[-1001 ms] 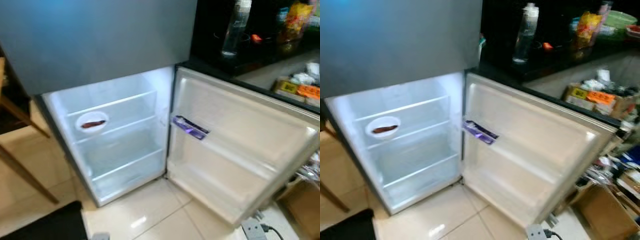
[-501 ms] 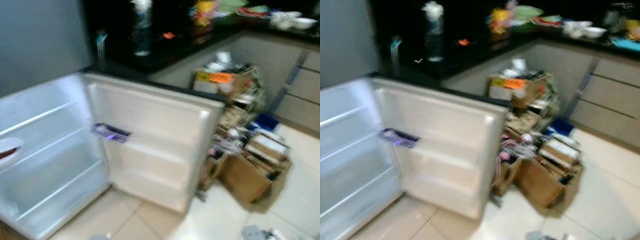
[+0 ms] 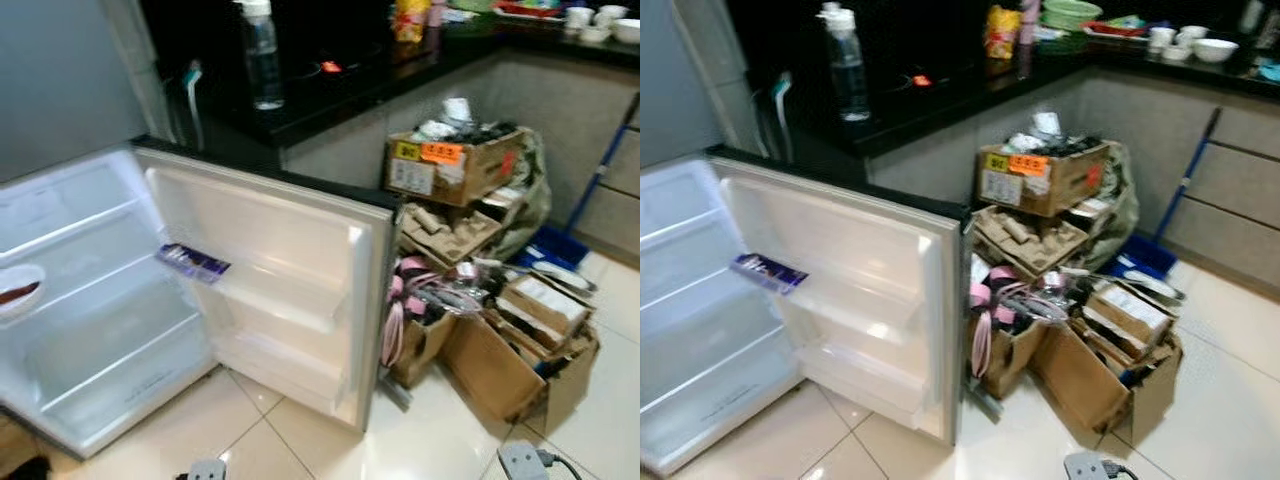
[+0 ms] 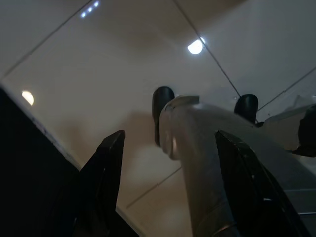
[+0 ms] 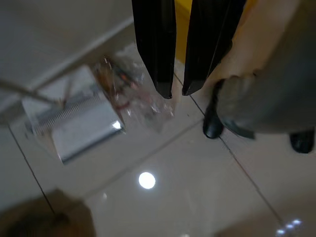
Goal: Restocking fridge
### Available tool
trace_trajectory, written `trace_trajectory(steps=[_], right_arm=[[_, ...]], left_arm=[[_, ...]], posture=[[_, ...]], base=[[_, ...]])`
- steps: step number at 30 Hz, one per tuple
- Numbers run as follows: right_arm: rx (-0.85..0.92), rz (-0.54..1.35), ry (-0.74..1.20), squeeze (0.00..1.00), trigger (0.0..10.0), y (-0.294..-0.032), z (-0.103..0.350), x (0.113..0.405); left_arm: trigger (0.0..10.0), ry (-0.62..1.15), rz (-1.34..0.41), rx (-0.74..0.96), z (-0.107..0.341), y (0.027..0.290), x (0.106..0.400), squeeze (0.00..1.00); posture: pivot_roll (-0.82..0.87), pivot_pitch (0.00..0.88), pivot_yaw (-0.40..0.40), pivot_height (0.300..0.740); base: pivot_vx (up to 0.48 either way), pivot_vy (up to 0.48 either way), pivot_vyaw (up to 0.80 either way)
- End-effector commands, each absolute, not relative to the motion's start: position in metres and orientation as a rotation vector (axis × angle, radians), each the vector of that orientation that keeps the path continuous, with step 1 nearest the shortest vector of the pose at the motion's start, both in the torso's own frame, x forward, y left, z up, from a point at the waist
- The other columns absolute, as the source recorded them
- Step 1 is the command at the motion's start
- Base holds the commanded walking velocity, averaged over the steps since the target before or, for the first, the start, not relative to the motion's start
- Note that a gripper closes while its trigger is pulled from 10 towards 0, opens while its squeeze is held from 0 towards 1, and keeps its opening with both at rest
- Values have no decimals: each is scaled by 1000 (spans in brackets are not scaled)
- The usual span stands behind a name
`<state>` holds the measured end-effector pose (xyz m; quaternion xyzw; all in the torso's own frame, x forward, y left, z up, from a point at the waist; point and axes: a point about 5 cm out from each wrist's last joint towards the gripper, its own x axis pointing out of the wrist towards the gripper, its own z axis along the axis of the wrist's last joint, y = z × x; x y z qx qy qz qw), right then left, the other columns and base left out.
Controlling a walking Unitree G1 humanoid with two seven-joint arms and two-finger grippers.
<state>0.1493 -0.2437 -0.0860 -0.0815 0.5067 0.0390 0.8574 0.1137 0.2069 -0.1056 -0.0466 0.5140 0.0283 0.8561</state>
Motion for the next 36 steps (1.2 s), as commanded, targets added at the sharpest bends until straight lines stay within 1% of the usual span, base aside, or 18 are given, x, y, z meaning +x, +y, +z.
trace_trajectory(steps=[1,8,11,12,15,16,20,24,27,29,30,31,32,35,36], right_arm=[[-126,63,1013,0,10000,-241,-82,159],[-90,-5,956,0,10000,-250,-75,170],[-82,-116,896,0,10000,-268,-64,181],[-82,-116,896,0,10000,-268,-64,181],[-77,-236,843,0,10000,-287,-52,191],[-77,-236,843,0,10000,-287,-52,191],[-84,-326,773,0,10000,-304,-36,205],[-129,-408,692,0,10000,-322,-17,218],[-138,-440,652,0,10000,-329,-8,225],[-98,-495,573,0,10000,-338,7,235],[-41,-504,505,0,10000,-341,17,244],[3,-501,444,0,10000,-342,26,252],[3,-501,444,0,10000,-342,26,252],[92,-452,273,0,10000,-344,59,279],[92,-452,273,0,10000,-344,59,279]], left_arm=[[10000,1107,64,-83,-107,211,106,0],[10000,1103,58,-83,-107,211,107,0],[10000,1100,54,-85,-107,211,108,0],[10000,1100,54,-85,-107,211,108,0],[10000,1097,53,-85,-106,210,109,0],[10000,1097,53,-85,-106,210,109,0],[10000,1095,49,-85,-106,209,109,0],[10000,1094,38,-85,-106,208,109,0],[10000,1094,37,-86,-106,208,110,0],[10000,1093,38,-88,-106,208,110,0],[10000,1092,39,-90,-106,208,110,0],[10000,1092,40,-91,-106,208,110,0],[10000,1092,40,-91,-106,208,110,0],[10000,1092,38,-93,-106,208,109,0],[10000,1092,38,-93,-106,208,109,0]], posture=[[-82,15,8,740],[-82,15,8,740],[-81,13,11,740],[-81,13,11,740],[-81,13,8,740],[-81,13,8,740],[-81,13,7,740],[-79,15,6,740],[-78,14,4,740],[-78,14,4,740],[-75,16,5,740],[-75,16,5,740],[-75,16,5,740],[-77,17,8,740],[-77,17,8,740]], base=[[0,0,788],[0,0,779],[0,0,783],[0,0,788],[0,0,0],[0,0,0],[0,0,0],[0,0,0],[0,0,0],[0,0,0],[0,0,0],[0,0,0],[0,0,0],[0,0,0],[0,0,0]])
